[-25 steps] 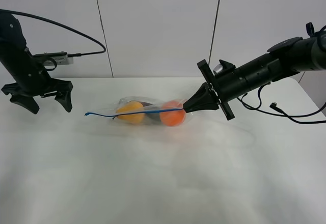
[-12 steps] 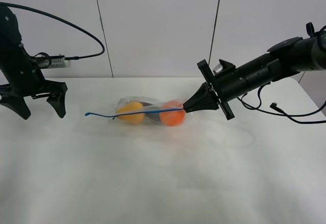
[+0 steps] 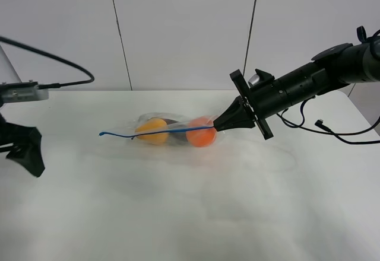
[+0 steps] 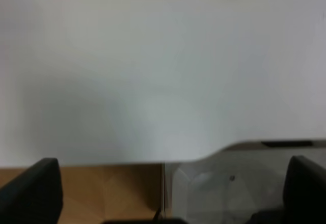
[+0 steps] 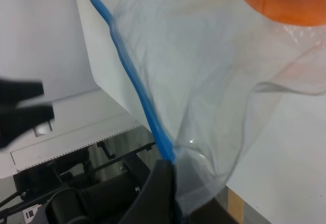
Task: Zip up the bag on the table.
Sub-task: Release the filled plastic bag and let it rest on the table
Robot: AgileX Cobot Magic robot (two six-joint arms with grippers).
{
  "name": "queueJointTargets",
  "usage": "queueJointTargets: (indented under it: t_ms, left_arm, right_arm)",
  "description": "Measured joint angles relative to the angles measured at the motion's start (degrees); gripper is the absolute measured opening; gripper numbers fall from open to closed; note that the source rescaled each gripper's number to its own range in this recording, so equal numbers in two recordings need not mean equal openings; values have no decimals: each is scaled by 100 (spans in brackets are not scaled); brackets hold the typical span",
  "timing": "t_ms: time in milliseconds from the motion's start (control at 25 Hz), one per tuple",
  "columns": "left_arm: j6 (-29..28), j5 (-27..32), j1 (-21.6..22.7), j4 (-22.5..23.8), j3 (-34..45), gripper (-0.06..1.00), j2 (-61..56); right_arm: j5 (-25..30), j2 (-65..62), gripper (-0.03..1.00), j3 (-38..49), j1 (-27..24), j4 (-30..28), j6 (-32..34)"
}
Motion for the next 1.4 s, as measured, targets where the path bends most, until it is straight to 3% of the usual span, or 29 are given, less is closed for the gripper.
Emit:
queueJointTargets:
  t_ms: [520, 1400]
  left_arm:
    - [0, -769, 0, 0, 2469, 100, -4027]
    - [0, -798, 0, -30, 2539, 100, -7497]
  right_arm:
    - [0, 0, 0, 0, 0, 0, -5]
    - [0, 0, 1, 0, 0, -26, -5]
